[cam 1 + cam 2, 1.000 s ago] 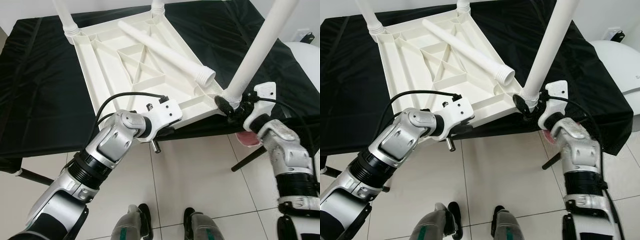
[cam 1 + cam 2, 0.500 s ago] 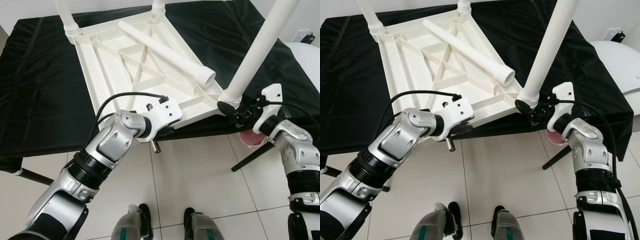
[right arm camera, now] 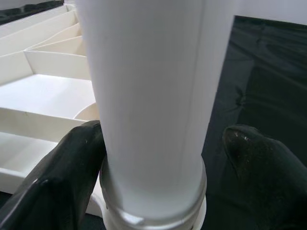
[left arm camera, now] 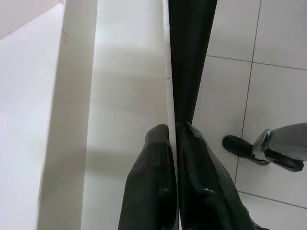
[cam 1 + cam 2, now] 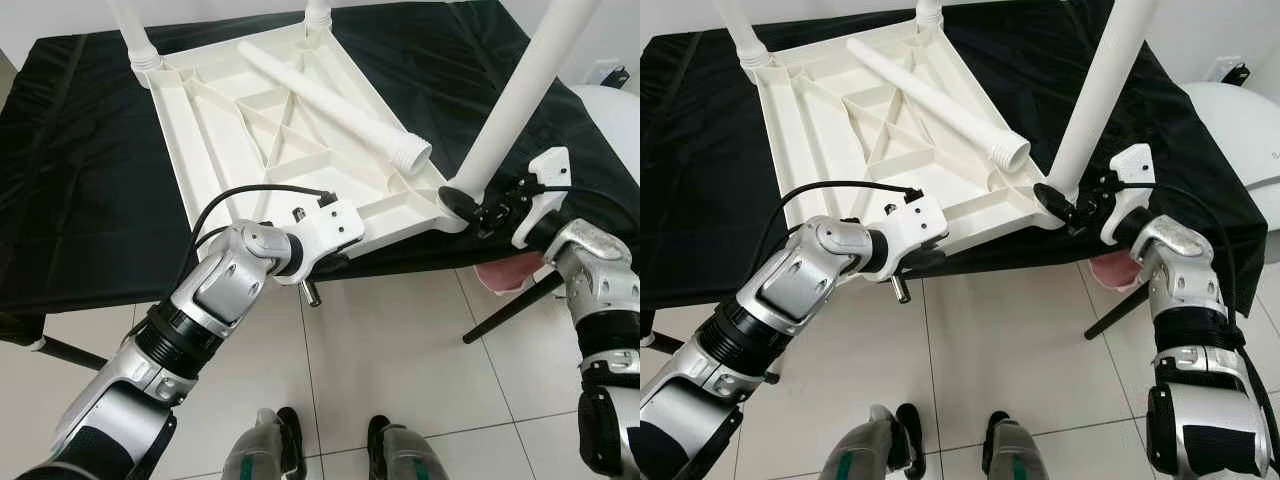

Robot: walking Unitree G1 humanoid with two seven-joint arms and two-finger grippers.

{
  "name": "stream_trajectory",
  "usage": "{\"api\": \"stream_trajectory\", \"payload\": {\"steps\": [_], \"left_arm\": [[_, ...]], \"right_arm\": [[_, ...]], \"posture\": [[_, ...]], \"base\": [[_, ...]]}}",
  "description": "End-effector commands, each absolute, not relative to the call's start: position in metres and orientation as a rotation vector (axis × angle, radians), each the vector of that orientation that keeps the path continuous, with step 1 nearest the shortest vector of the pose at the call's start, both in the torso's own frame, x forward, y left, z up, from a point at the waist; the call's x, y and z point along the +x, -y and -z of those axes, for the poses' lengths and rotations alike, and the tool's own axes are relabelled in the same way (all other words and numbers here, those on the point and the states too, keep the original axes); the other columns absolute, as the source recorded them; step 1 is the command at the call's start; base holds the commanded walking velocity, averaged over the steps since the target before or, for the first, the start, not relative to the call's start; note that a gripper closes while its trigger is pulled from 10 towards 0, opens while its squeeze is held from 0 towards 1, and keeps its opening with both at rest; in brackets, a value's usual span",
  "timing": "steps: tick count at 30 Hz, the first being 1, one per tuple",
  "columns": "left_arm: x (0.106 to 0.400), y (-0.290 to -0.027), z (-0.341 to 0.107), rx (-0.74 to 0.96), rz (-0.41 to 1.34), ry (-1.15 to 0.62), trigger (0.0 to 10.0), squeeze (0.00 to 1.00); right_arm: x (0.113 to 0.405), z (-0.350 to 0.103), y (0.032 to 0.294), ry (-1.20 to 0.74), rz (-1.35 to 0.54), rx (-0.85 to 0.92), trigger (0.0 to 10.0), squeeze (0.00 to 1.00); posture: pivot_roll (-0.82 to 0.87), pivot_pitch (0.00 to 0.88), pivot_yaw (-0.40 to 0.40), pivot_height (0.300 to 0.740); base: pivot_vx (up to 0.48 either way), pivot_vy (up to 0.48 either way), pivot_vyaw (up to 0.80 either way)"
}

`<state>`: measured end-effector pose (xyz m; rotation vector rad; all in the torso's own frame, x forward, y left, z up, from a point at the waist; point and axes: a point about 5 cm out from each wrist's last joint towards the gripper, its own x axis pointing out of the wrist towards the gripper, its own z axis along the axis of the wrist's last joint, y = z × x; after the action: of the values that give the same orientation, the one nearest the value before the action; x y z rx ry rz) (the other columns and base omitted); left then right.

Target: Building children table

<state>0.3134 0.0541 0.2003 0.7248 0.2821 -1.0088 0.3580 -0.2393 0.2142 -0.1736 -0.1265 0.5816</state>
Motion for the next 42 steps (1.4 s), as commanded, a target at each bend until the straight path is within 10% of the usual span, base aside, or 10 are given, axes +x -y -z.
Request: {"api": "stream_trajectory", "payload": {"steps": [1,19,20,23,27,28,35,38,40,42], "left_arm": [[0.315,-0.06,-0.211,0.763,0.927,-0.228,10.0,0.0],[0.317,-0.061,-0.213,0.759,0.92,-0.228,10.0,0.0],[0.317,-0.061,-0.213,0.759,0.918,-0.228,10.0,0.0],[0.317,-0.061,-0.214,0.758,0.916,-0.228,10.0,0.0],[0.317,-0.061,-0.214,0.758,0.915,-0.227,10.0,0.0],[0.318,-0.062,-0.214,0.758,0.914,-0.228,10.0,0.0],[0.318,-0.062,-0.214,0.756,0.911,-0.228,10.0,0.0],[0.317,-0.062,-0.214,0.754,0.91,-0.229,10.0,0.0],[0.317,-0.061,-0.214,0.753,0.91,-0.23,10.0,0.0],[0.317,-0.061,-0.214,0.751,0.91,-0.231,10.0,0.0]], "right_arm": [[0.358,-0.21,0.241,0.099,-0.591,-0.192,10.0,0.0],[0.366,-0.205,0.242,0.067,-0.629,-0.204,10.0,0.0],[0.367,-0.205,0.241,0.068,-0.629,-0.203,3.6,0.0],[0.368,-0.206,0.24,0.071,-0.631,-0.198,0.0,0.0],[0.369,-0.206,0.239,0.073,-0.635,-0.194,0.0,0.0],[0.369,-0.205,0.238,0.071,-0.637,-0.195,10.0,0.0],[0.37,-0.204,0.236,0.071,-0.647,-0.189,10.0,0.0],[0.37,-0.202,0.235,0.073,-0.643,-0.172,0.0,0.0],[0.37,-0.2,0.234,0.081,-0.629,-0.156,10.0,0.0],[0.37,-0.199,0.233,0.088,-0.621,-0.149,10.0,0.0]], "posture": [[-0.11,0.189,0.067,0.74],[-0.1,0.204,0.068,0.74],[-0.1,0.204,0.068,0.74],[-0.1,0.205,0.068,0.74],[-0.1,0.205,0.068,0.74],[-0.1,0.205,0.068,0.74],[-0.1,0.21,0.066,0.74],[-0.1,0.213,0.065,0.74],[-0.1,0.213,0.065,0.74],[-0.1,0.213,0.064,0.74]], "base": [[0.0,0.0,0.0],[0.0,0.0,0.0],[0.0,0.0,0.0],[0.0,0.0,0.0],[0.0,0.0,0.0],[0.0,0.0,0.0],[0.0,0.0,0.0],[0.0,0.0,0.0],[0.0,0.0,0.0],[0.0,0.0,0.0]]}}
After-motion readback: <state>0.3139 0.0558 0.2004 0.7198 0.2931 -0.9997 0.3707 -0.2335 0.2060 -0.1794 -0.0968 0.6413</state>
